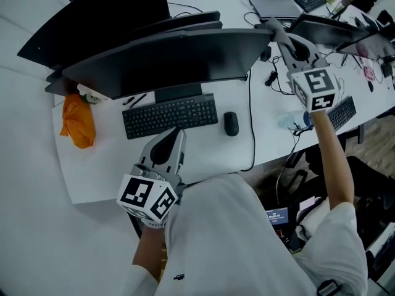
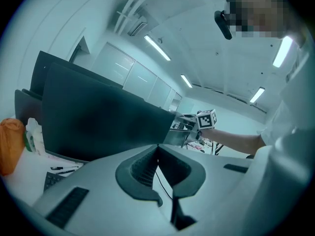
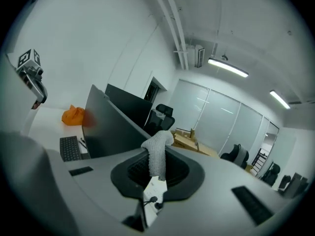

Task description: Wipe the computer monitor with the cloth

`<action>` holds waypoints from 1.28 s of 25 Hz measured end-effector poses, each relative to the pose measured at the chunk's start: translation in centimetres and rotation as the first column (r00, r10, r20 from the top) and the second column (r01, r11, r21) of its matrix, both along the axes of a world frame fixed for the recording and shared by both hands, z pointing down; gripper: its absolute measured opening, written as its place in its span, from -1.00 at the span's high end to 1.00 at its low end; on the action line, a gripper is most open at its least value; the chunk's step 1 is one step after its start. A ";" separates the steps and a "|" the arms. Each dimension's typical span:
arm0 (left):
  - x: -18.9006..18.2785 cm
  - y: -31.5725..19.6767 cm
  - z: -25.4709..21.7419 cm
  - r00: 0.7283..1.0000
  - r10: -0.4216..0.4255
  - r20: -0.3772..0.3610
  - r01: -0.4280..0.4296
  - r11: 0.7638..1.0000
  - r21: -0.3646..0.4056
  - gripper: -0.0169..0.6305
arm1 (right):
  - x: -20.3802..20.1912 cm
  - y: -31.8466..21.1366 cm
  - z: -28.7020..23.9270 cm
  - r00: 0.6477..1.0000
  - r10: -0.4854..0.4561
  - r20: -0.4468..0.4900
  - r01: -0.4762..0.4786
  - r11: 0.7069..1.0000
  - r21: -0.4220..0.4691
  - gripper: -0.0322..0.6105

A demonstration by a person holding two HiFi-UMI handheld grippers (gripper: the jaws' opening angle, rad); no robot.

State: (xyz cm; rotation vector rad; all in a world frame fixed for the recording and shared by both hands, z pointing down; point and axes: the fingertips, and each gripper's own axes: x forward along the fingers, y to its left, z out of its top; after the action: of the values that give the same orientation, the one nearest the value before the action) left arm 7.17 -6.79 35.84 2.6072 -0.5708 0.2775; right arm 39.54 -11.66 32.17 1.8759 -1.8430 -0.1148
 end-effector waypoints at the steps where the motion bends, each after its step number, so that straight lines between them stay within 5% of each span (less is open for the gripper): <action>1: 0.0 0.0 0.0 1.000 -0.004 -0.005 0.004 1.000 -0.003 0.89 | 0.0 -0.1 -0.5 1.000 -0.002 -0.028 0.001 1.000 -0.026 0.82; 6: -0.4 -0.1 -0.5 1.000 -0.014 -0.027 0.014 1.000 -0.002 0.89 | -2.6 -1.5 -2.3 0.975 -0.111 -0.193 0.082 0.985 -0.154 0.82; 14: -1.2 -0.5 -1.7 0.997 -0.027 -0.074 0.028 0.999 0.021 0.89 | -7.7 -3.3 -1.6 0.864 -0.296 -0.407 0.165 0.931 -0.327 0.82; 25: -4.2 -2.0 -2.4 0.993 -0.066 -0.095 0.070 0.997 0.033 0.89 | -18.3 -9.0 -1.9 0.846 -0.400 -0.352 0.293 0.901 -0.319 0.82; 32: -5.5 -2.8 -2.7 0.992 -0.076 -0.096 0.081 0.996 0.046 0.89 | -23.3 -11.5 -2.8 0.868 -0.419 -0.267 0.355 0.899 -0.257 0.82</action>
State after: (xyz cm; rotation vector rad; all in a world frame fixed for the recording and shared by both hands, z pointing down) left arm 1.67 -9.59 33.18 2.6224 -0.6529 0.1159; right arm 16.26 -23.12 29.32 1.2445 -1.8973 -0.3365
